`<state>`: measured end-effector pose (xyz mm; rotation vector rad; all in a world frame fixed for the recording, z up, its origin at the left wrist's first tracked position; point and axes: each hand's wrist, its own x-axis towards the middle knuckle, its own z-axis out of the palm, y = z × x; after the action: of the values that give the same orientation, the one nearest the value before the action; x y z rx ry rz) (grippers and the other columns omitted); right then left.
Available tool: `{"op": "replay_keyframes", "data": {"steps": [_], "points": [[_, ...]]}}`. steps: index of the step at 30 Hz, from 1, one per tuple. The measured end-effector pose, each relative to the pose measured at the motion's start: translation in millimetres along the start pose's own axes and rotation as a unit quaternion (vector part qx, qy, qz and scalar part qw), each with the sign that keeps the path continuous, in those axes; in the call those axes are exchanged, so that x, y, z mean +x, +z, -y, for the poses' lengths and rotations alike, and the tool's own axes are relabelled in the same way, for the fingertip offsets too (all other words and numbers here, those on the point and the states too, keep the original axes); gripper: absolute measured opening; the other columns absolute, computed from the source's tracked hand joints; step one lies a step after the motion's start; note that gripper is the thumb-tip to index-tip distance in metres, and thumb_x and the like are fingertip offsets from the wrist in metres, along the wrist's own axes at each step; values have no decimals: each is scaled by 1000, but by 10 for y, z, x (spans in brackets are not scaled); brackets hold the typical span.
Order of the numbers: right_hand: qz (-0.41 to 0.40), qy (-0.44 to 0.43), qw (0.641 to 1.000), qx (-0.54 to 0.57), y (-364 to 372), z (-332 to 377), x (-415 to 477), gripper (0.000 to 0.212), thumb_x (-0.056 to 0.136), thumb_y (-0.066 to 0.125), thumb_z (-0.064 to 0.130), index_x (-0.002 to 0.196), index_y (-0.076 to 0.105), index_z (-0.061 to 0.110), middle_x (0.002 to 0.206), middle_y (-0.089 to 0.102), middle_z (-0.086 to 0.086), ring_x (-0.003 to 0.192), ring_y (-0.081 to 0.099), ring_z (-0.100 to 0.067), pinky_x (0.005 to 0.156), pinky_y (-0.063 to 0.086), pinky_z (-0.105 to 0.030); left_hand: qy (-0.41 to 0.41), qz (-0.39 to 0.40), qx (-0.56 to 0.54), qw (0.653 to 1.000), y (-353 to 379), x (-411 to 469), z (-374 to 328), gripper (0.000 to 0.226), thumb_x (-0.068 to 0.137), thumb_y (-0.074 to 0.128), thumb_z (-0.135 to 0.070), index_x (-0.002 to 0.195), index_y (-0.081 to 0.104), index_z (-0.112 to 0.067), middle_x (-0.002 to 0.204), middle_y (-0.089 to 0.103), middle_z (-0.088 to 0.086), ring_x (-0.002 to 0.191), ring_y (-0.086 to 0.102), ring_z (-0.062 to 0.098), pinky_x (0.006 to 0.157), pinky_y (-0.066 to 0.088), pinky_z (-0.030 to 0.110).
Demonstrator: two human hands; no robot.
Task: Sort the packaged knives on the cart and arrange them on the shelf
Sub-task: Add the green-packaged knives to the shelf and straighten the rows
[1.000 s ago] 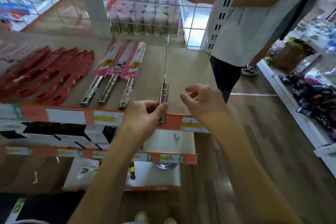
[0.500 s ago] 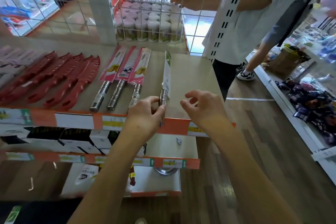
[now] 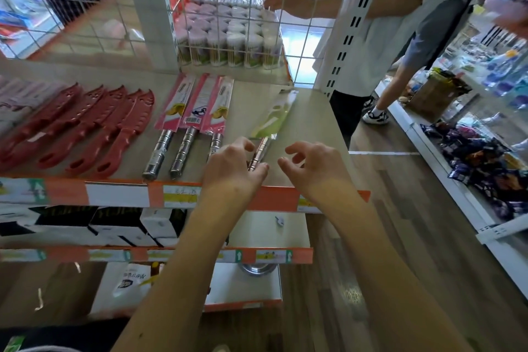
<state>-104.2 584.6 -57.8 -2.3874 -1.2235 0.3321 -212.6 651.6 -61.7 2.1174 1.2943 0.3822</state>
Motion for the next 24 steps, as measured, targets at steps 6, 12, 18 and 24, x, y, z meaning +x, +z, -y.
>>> {"op": "replay_keyframes", "data": {"steps": [6, 12, 18, 24], "points": [[-3, 9, 1000, 12, 41, -14, 38, 35, 90, 56, 33, 120, 62, 15, 115, 65, -8, 100, 62, -20, 90, 48, -30, 33, -17, 16, 999, 104, 30, 38, 36, 90, 57, -36, 119, 53, -16, 110, 66, 9, 104, 59, 24, 78, 39, 26], [15, 15, 998, 52, 143, 20, 142, 36, 89, 58, 32, 119, 63, 14, 108, 69, -11, 100, 64, -23, 87, 47, -29, 45, -6, 2, 999, 85, 98, 7, 30, 92, 54, -32, 117, 58, -17, 107, 70, 10, 104, 63, 26, 82, 46, 28], [5, 9, 998, 55, 144, -27, 168, 33, 90, 57, 30, 118, 64, 14, 110, 69, -9, 100, 64, -19, 84, 46, -24, 57, -38, -12, 998, 153, 101, -52, 23, 92, 54, -27, 111, 62, -16, 102, 71, 10, 99, 65, 26, 80, 47, 30], [6, 4, 999, 50, 93, -106, 176, 36, 91, 57, 29, 122, 61, 11, 111, 68, -10, 98, 64, -19, 83, 45, -23, 67, -77, 7, 995, 218, 116, -51, 23, 95, 50, -23, 111, 59, -10, 101, 69, 11, 95, 64, 26, 71, 42, 27]]}}
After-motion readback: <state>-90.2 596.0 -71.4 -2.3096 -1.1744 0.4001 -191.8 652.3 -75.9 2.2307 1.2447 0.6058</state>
